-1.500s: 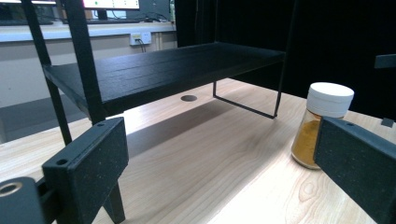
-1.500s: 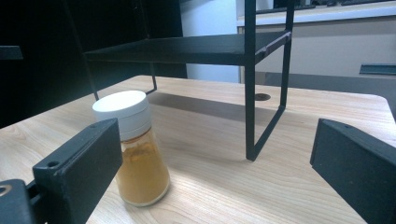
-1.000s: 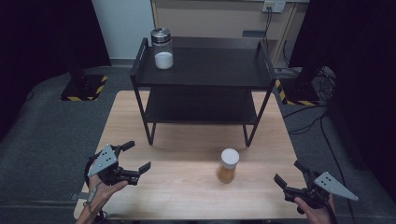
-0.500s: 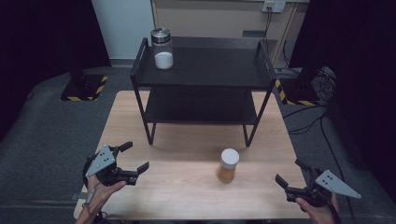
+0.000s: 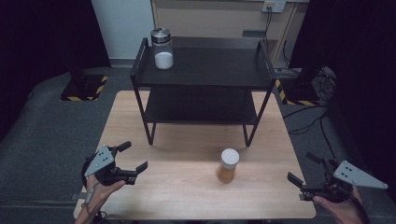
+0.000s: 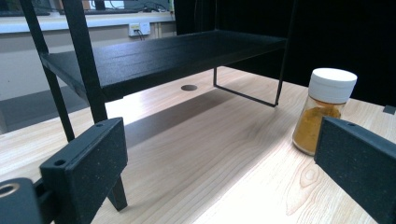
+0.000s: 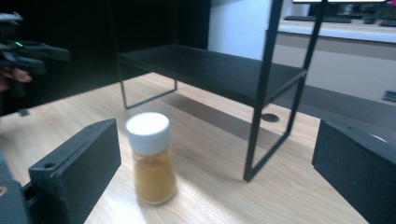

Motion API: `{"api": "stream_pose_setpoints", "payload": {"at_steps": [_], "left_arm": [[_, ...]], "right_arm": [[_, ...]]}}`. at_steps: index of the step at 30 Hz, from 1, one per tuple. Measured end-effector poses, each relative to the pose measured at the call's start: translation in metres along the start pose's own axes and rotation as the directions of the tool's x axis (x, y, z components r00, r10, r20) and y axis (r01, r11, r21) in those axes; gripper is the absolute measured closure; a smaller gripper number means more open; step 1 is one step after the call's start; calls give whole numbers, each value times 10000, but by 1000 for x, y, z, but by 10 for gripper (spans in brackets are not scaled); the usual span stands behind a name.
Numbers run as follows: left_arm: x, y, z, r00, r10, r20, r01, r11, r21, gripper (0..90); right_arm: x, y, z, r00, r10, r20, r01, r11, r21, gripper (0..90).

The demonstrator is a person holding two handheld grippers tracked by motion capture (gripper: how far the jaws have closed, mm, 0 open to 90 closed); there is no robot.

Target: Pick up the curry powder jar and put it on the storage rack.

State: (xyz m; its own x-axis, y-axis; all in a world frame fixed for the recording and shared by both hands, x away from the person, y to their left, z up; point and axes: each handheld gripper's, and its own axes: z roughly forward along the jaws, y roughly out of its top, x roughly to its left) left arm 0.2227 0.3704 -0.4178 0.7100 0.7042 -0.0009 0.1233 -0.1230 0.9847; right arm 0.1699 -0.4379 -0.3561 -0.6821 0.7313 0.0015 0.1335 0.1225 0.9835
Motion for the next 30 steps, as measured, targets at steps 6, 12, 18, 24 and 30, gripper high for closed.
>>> {"api": "stream_pose_setpoints", "payload": {"at_steps": [6, 12, 18, 24, 30], "left_arm": [[0, -1, -1, 10000, -76, -37, 76, 10000, -62, 16], [1, -1, 0, 9999, -115, -13, 115, 9999, -48, 16], [2, -3, -2, 9996, -257, -92, 255, 9995, -174, 16], [2, -3, -2, 9995, -296, -126, 294, 9994, -165, 16], [2, -3, 0, 9997, -250, -36, 250, 9997, -58, 16]], "right_arm": [[-7, 30, -5, 9991, -225, -365, 232, 9996, 187, 9], [-14, 51, -1, 9975, -349, -622, 380, 9981, 491, 8], [-16, 56, 6, 9974, -302, -656, 343, 9974, 627, 9], [-17, 58, 13, 9971, -228, -726, 285, 9965, 782, 11], [-18, 59, 24, 9959, -226, -878, 312, 9948, 968, 11]]}}
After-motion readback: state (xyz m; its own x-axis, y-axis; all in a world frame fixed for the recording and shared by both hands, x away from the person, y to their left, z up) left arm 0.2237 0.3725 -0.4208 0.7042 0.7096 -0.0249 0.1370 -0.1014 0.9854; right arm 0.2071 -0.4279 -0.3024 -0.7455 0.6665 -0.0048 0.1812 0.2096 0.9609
